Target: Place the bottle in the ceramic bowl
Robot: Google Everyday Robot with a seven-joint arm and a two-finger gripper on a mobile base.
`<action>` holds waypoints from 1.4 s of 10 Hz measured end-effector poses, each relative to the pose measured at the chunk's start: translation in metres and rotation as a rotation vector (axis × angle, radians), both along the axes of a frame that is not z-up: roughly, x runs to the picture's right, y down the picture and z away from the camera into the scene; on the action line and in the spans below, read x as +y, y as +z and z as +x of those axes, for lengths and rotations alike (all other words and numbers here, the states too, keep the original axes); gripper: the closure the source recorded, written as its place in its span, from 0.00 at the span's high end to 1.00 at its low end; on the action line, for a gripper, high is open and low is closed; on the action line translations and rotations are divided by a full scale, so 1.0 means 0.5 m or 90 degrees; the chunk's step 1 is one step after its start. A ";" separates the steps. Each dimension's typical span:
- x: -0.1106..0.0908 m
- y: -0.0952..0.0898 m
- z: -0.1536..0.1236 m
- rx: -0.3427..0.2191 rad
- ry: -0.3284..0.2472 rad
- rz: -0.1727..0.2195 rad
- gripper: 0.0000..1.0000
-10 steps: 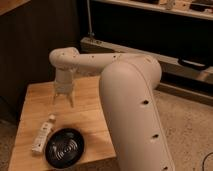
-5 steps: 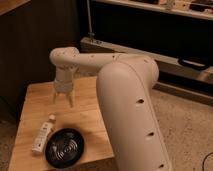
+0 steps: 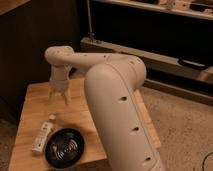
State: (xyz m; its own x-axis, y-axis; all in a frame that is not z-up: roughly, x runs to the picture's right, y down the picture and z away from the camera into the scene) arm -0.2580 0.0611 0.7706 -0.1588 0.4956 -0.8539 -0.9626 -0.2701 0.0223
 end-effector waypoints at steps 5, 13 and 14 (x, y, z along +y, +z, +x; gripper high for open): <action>0.033 0.020 -0.046 -0.035 -0.005 -0.001 0.65; 0.097 0.072 -0.152 -0.105 -0.056 -0.004 0.65; 0.103 0.077 -0.157 -0.108 -0.062 -0.007 0.65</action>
State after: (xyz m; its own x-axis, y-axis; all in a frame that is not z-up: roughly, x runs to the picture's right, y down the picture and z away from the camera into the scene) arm -0.3365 0.1124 0.8089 0.0366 0.4927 -0.8694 -0.9743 -0.1761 -0.1408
